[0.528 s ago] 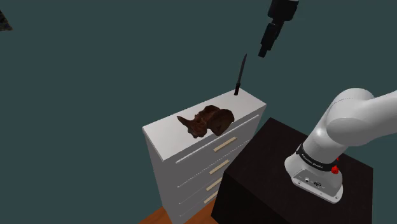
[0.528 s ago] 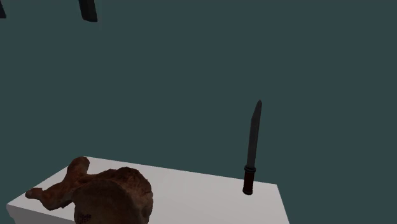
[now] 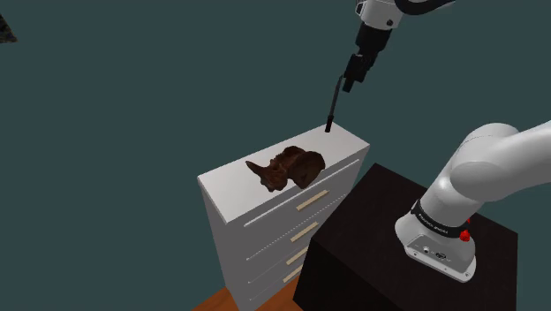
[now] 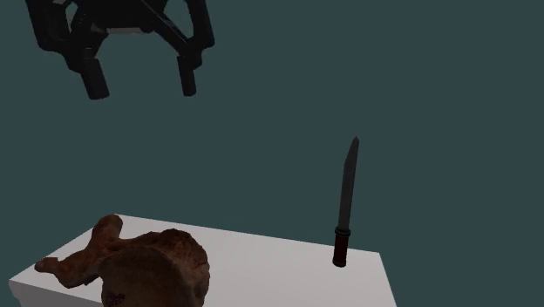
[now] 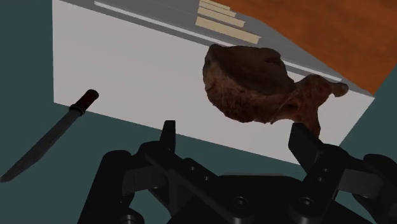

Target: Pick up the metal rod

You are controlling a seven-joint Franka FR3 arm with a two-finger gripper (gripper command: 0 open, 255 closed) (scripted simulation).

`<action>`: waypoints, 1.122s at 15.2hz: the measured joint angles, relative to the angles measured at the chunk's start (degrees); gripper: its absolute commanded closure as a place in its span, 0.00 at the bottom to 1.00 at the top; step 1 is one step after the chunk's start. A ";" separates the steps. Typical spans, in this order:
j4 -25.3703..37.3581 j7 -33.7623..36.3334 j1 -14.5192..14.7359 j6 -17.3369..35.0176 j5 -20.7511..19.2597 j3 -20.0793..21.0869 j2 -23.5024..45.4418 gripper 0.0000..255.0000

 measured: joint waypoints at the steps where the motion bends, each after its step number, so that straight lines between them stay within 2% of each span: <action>1: -0.95 0.56 -0.62 2.41 -0.45 -0.08 0.99 0.00; 8: -4.73 5.05 -5.46 18.17 -4.11 -0.67 9.88 0.00; 17: -3.40 13.19 -12.71 37.32 -10.84 -1.36 26.35 0.00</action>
